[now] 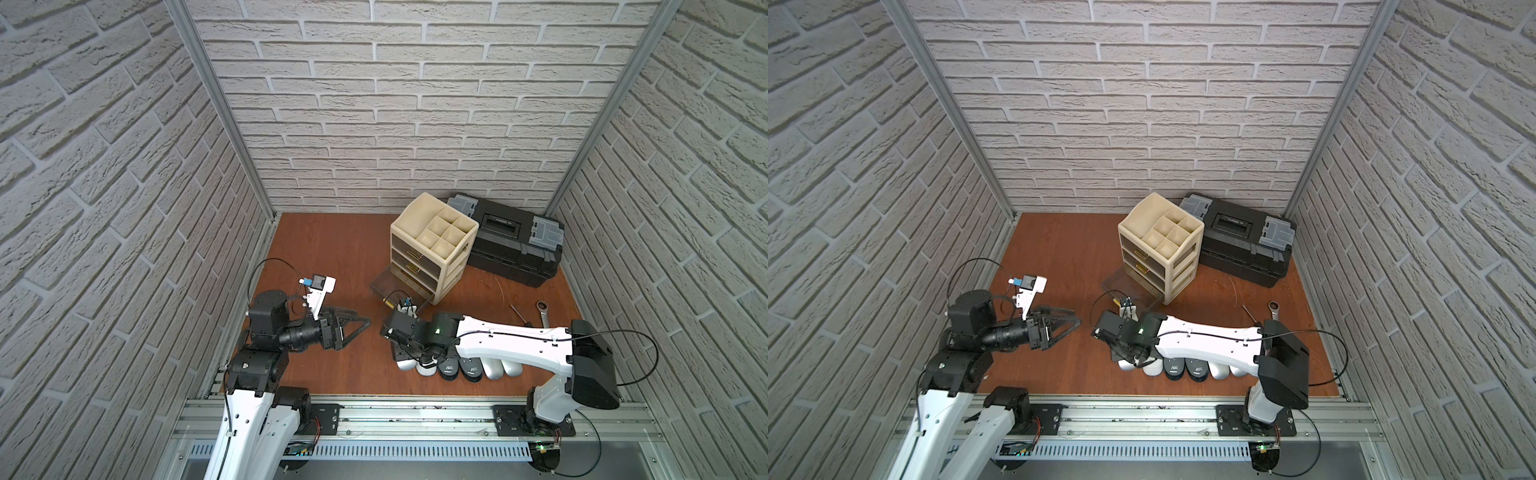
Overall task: Take the mice out of the drawer
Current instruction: Place the mouse at the center of the board.
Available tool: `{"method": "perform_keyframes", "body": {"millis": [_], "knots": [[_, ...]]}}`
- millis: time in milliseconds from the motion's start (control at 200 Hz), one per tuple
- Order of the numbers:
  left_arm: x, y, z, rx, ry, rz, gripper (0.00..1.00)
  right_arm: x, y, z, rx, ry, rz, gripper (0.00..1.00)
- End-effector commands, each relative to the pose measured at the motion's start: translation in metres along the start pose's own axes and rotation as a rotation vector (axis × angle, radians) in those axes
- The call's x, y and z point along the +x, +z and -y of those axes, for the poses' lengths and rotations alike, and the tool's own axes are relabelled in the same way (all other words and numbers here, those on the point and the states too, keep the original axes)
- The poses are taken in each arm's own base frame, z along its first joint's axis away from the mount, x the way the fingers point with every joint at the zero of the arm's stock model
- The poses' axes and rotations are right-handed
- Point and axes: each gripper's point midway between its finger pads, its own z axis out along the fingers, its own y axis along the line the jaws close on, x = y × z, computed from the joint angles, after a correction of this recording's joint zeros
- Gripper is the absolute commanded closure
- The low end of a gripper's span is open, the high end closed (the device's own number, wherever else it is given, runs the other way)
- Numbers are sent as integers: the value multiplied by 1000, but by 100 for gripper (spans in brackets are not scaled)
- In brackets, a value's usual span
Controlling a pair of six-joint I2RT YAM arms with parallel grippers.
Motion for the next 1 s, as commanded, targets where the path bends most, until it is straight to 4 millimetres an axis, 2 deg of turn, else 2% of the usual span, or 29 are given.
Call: {"method": "perform_keyframes", "body": {"millis": [0, 220, 765, 995], "knots": [[13, -6, 13, -3, 41, -33, 2, 5, 13, -13, -34, 50, -5, 56], [32, -17, 24, -25, 55, -73, 2, 16, 37, -14, -13, 74, -44, 56], [62, -25, 42, -1, 31, -203, 2, 19, 59, 12, 120, 126, -66, 56], [70, -30, 44, -32, 38, -236, 2, 20, 67, 15, 134, 137, -77, 56]]}}
